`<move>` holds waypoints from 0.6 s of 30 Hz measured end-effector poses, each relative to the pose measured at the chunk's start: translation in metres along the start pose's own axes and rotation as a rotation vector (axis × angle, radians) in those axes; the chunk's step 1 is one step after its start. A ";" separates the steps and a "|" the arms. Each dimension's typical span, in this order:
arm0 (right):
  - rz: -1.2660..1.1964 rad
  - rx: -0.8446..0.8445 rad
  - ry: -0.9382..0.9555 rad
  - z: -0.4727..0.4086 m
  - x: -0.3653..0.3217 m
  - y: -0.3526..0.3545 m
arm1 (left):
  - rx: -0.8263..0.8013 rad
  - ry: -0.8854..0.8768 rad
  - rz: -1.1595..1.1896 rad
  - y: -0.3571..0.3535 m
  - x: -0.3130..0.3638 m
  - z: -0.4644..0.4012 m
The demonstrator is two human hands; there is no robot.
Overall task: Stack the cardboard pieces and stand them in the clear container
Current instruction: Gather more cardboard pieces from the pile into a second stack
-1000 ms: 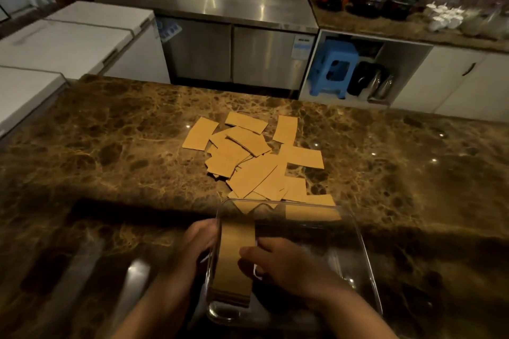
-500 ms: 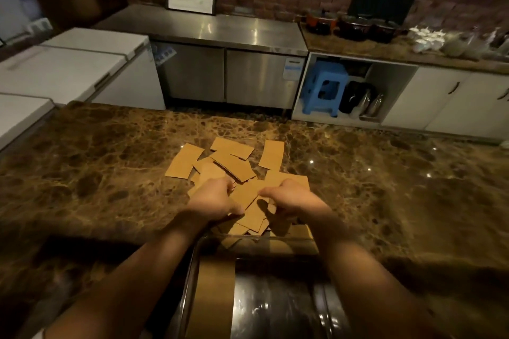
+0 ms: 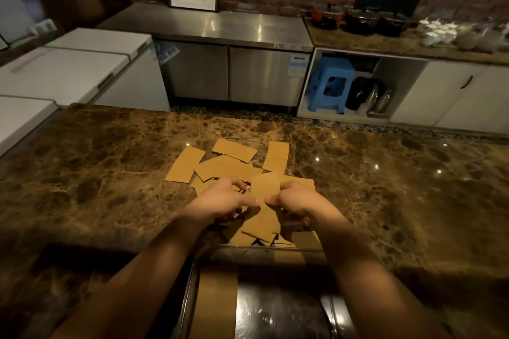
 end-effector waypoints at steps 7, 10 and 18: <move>-0.338 0.103 0.271 0.029 -0.025 0.053 | 0.250 -0.259 0.433 0.022 0.041 0.023; -0.458 0.053 0.397 0.042 -0.043 0.056 | -0.048 -0.198 0.759 0.012 0.069 0.036; -0.588 0.194 0.574 0.053 -0.065 0.069 | -0.518 -0.292 0.967 0.009 0.097 0.052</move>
Point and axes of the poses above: each hand's wrist, its own z-axis away from the middle knuckle, its own y-axis out of the back of the hand, x = y × z, the point moved 5 cm from there along -z, towards the middle knuckle
